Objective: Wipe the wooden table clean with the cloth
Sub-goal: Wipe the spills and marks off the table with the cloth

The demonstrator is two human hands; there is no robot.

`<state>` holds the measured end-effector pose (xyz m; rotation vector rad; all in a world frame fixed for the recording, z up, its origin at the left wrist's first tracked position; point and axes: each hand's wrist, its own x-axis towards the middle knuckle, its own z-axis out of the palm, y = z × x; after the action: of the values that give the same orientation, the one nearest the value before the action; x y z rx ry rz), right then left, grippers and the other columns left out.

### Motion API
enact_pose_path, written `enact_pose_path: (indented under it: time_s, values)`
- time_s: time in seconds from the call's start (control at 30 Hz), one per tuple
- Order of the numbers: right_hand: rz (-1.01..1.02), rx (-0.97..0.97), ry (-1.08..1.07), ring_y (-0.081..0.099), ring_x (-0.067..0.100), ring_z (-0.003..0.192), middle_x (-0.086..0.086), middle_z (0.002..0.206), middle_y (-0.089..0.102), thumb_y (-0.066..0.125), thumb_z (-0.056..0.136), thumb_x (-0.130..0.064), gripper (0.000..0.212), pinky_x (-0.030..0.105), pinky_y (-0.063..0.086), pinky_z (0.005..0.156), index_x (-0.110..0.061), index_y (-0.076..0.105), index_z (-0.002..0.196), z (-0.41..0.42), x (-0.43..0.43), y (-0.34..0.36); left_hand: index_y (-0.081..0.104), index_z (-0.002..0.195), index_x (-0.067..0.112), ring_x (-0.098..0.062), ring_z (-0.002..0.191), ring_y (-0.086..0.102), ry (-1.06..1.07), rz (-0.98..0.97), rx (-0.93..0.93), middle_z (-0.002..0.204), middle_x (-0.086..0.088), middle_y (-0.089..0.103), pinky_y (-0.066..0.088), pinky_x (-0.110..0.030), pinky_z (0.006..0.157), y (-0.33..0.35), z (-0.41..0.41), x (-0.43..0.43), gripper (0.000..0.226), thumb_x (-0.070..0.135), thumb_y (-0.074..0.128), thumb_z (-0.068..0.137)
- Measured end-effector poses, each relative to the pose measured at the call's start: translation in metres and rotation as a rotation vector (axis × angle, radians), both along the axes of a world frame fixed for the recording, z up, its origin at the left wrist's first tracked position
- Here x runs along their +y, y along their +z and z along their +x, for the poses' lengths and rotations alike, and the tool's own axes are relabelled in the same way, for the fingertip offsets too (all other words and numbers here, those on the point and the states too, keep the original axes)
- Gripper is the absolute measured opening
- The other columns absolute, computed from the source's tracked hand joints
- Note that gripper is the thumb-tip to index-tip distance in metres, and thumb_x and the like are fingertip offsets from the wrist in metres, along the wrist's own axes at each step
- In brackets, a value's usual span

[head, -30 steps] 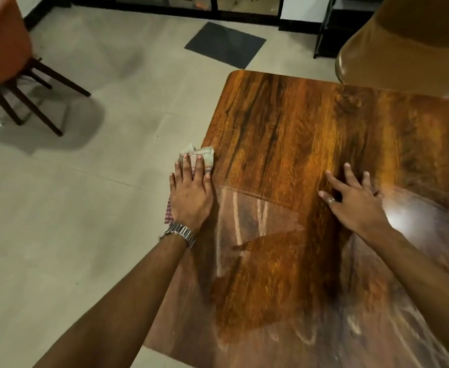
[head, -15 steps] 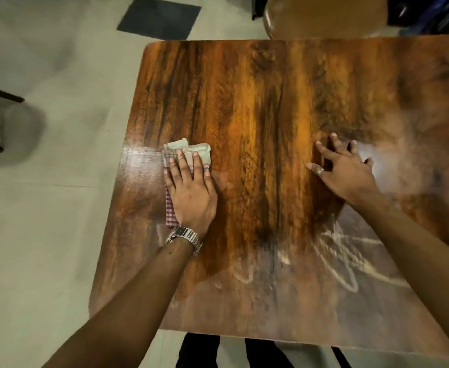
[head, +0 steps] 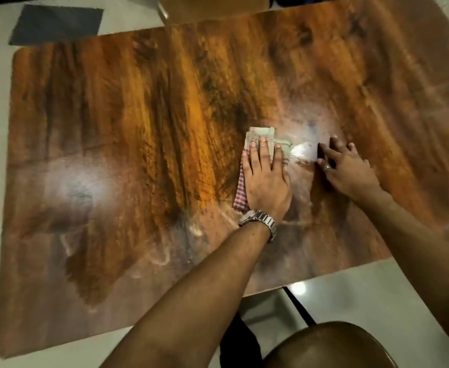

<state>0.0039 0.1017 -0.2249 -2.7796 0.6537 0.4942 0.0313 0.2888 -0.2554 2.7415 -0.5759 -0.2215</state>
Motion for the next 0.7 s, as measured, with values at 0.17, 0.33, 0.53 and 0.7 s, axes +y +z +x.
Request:
enact_pose_path:
  time_s: [0.17,0.33,0.53,0.7]
  values:
    - [0.005,-0.022,-0.071,0.012,0.031,0.154,0.005,0.168,0.013,0.04,0.105,-0.027,0.051,0.051,0.021,0.121,-0.027,0.032,0.155,-0.051,-0.052,0.005,0.026,0.16,0.02,-0.035,0.158,0.003,-0.147,-0.009,0.066,0.17,-0.016,0.008,-0.005,-0.054,0.127,0.003,-0.049,-0.083,0.057,0.037,0.028,0.106]
    - [0.01,-0.029,-0.137,0.009,0.028,0.154,0.006,0.168,0.01,0.048,0.096,-0.014,0.066,0.045,0.017,0.124,-0.024,0.026,0.157,-0.096,-0.057,0.008,0.031,0.159,0.02,-0.032,0.158,0.006,-0.333,-0.029,0.026,0.17,-0.013,0.016,-0.007,-0.051,0.128,0.0,-0.117,-0.099,0.057,0.037,0.034,0.104]
    - [0.015,-0.052,-0.217,0.011,0.031,0.154,0.011,0.167,0.014,0.04,0.097,-0.005,0.062,0.042,0.015,0.125,-0.019,0.03,0.156,-0.139,-0.055,0.016,0.028,0.16,0.023,-0.027,0.158,0.005,-0.461,-0.074,0.0,0.171,-0.008,0.014,0.0,-0.049,0.128,-0.001,-0.14,-0.04,0.055,0.04,0.027,0.107]
    - [0.031,-0.022,-0.219,0.009,0.031,0.154,0.009,0.167,0.013,0.034,0.104,-0.016,0.052,0.043,0.012,0.125,-0.022,0.032,0.156,-0.147,-0.051,0.019,0.015,0.162,0.026,-0.027,0.159,-0.003,-0.242,0.02,-0.046,0.171,-0.007,0.003,0.006,-0.05,0.128,-0.008,-0.118,0.05,0.057,0.046,0.018,0.108]
